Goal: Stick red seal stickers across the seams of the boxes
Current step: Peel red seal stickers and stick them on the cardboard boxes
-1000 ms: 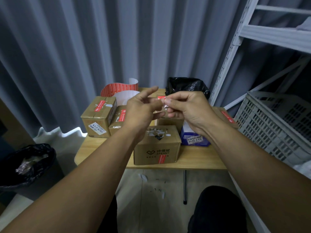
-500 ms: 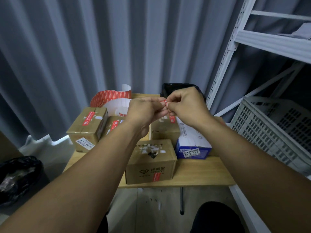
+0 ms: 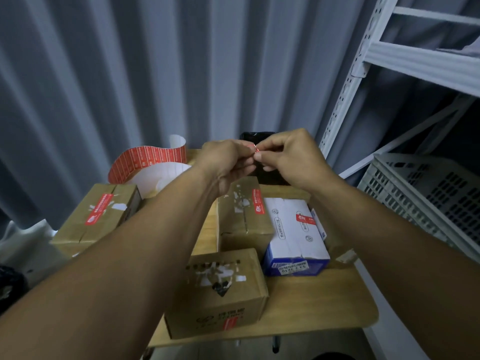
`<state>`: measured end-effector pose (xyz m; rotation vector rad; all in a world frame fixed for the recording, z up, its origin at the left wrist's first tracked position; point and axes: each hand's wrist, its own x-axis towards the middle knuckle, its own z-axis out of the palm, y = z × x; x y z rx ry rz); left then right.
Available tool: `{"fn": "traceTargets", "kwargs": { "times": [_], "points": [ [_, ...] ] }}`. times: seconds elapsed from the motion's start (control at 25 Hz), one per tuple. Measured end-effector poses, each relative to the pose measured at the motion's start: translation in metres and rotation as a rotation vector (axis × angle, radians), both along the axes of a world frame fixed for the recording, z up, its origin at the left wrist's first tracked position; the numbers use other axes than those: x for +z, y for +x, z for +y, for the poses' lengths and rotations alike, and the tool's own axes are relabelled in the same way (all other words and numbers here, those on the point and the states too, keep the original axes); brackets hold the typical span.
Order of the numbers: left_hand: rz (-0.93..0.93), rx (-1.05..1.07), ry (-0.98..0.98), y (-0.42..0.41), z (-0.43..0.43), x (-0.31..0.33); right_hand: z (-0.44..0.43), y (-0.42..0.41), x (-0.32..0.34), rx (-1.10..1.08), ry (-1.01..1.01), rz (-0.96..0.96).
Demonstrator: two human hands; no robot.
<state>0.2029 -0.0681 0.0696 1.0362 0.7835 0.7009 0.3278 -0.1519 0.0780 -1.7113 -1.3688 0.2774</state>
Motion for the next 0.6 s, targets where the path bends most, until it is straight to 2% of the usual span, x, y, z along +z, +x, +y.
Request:
{"fn": "traceTargets", "kwargs": {
  "times": [0.24,0.36,0.48,0.6],
  "points": [
    [0.046,-0.109,-0.061,0.037,0.028,-0.004,0.031,0.037,-0.004,-0.012,-0.092,-0.221],
    [0.112,-0.089,-0.010,0.058,0.034,-0.012,0.046,0.056,-0.013,-0.055,-0.117,-0.319],
    [0.099,-0.049,0.003,0.075,0.044,-0.016,0.061,0.073,-0.023,-0.068,-0.090,-0.438],
    [0.051,-0.043,-0.015,0.081,0.054,-0.012,0.074,0.095,-0.024,-0.120,-0.107,-0.289]
  ]
}}
